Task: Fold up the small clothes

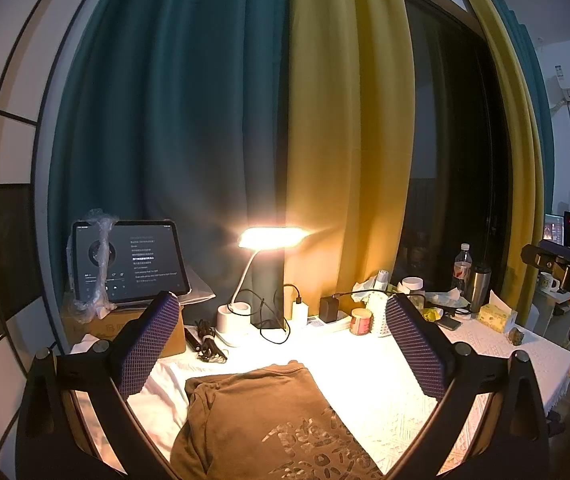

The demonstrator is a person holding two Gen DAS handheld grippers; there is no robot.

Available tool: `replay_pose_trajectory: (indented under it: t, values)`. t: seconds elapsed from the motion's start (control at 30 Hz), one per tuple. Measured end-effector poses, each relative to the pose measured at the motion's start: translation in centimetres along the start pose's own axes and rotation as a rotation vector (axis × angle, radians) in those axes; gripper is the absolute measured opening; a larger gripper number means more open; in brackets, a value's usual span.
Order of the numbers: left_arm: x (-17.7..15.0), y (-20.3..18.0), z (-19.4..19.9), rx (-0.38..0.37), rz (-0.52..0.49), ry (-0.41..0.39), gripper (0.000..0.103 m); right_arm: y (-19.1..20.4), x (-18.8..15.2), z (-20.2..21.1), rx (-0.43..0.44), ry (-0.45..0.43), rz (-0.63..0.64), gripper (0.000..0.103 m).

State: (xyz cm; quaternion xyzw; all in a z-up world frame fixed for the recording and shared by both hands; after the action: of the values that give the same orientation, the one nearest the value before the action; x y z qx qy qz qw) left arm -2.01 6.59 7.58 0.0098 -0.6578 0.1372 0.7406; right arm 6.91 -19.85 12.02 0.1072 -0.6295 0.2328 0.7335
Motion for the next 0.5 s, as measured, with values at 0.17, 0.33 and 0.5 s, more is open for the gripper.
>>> replay_pose_trajectory:
  t: [0.17, 0.33, 0.5]
  values:
    - [-0.01, -0.01, 0.01, 0.000, 0.000, 0.001, 0.102, -0.02, 0.00, 0.00, 0.000, 0.001, 0.001, 0.079]
    - [-0.03, -0.05, 0.04, 0.001, 0.000, 0.000, 0.102, -0.02, -0.02, 0.00, 0.000, 0.001, 0.001, 0.079]
    - [-0.04, -0.08, 0.04, 0.001, -0.002, 0.001, 0.102, -0.09, -0.09, 0.10, -0.001, 0.004, -0.001, 0.079]
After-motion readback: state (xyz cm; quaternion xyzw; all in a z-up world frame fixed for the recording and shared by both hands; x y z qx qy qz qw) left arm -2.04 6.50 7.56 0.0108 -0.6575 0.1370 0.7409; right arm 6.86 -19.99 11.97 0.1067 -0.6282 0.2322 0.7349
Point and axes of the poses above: each gripper's, at about its wrist camera, not at the fingertips, and z roughly against the way its jaws point, y to its left, x to its top, the point moved 4 cm from there along -z, roughly the way its jaws point, and after that the axes turned 6 degrees about z, right-handed, at the moved point
